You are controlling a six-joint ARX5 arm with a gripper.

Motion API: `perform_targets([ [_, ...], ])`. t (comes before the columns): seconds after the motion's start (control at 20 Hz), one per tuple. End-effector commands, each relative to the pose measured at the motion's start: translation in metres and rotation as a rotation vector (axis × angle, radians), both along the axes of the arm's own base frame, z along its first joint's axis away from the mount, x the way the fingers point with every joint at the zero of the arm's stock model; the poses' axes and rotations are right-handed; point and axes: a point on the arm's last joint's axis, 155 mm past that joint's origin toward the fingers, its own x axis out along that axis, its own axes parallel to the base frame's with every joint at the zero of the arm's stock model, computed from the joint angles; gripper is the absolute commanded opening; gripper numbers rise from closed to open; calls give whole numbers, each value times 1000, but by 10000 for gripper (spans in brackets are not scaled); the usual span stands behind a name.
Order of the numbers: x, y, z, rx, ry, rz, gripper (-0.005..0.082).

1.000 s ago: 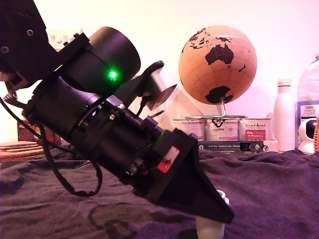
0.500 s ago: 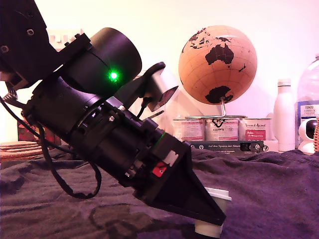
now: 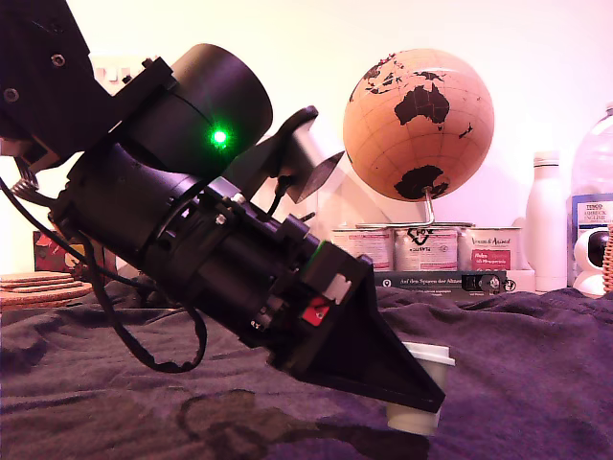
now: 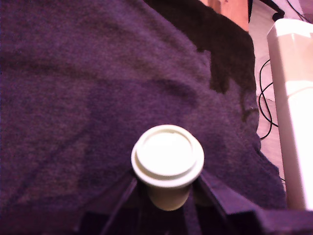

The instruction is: Pick up the coffee capsules on the table and drop them inside the coffee cup

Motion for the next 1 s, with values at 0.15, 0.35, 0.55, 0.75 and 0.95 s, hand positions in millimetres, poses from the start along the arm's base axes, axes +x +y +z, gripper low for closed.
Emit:
perform_targets([
  [0.15,8,-2,20,-46,-31,10,140],
  [0.35,18,3,40,-76,-57,37,140],
  [0.55,35,15,62,-103,-85,85,140],
  [0.75,57,34,84,-128,-118,157,140],
  [0.95,89,62,98,-133,-150,268,140],
])
